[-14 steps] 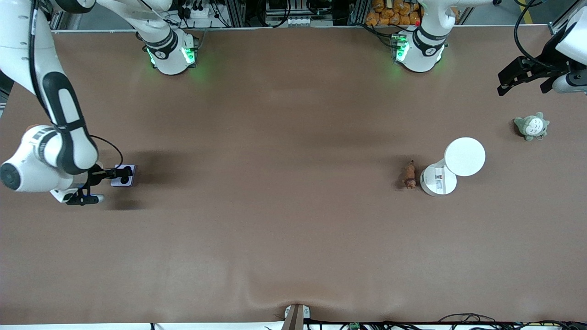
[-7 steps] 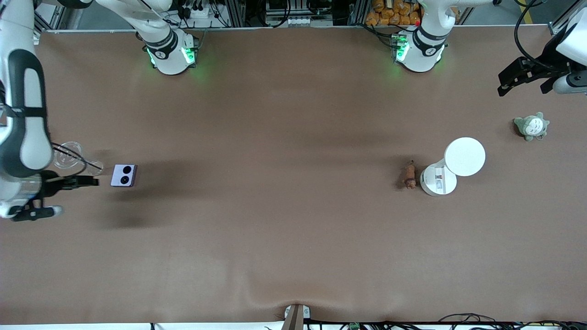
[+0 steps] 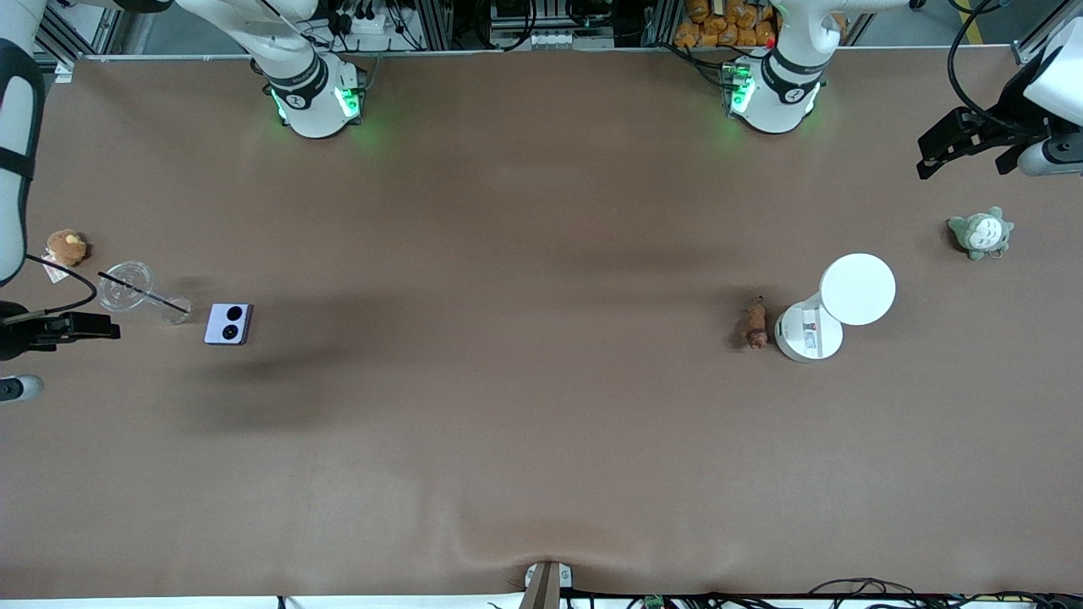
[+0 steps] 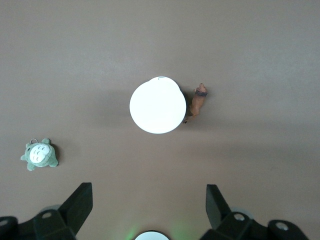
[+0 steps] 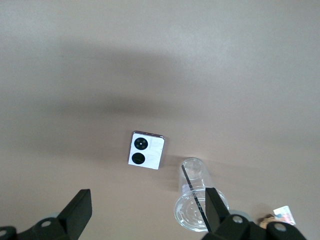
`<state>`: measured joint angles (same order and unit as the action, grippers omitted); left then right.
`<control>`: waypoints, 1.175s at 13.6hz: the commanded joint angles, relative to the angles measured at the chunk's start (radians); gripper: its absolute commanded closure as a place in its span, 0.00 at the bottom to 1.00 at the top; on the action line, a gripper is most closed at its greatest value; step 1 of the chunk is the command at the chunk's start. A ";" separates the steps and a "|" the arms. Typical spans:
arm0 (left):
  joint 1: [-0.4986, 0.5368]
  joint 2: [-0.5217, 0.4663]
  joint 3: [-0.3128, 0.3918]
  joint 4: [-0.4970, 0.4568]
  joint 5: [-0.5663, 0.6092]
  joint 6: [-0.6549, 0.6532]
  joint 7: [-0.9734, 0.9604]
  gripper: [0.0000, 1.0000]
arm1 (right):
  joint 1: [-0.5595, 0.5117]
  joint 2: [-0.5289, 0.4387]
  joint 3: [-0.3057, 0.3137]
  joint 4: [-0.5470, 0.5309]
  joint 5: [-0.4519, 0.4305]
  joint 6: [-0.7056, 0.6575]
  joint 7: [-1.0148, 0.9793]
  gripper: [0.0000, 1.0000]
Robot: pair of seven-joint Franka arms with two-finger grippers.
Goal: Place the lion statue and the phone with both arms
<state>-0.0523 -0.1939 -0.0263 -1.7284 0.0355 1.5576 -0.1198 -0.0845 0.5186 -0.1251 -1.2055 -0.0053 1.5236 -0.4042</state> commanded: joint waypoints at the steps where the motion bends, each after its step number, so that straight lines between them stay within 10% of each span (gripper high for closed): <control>1: 0.002 0.007 -0.001 0.023 -0.017 -0.004 0.014 0.00 | 0.026 -0.034 0.018 0.026 -0.012 -0.025 0.005 0.00; 12: 0.005 0.016 0.000 0.058 -0.031 -0.028 0.003 0.00 | 0.046 -0.239 0.019 0.081 0.042 -0.100 0.232 0.00; 16: 0.005 0.017 0.000 0.058 -0.031 -0.030 0.005 0.00 | 0.048 -0.480 0.021 -0.182 0.036 -0.074 0.232 0.00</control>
<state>-0.0515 -0.1910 -0.0259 -1.6997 0.0197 1.5499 -0.1198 -0.0403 0.1984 -0.1094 -1.1619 0.0240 1.3924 -0.1956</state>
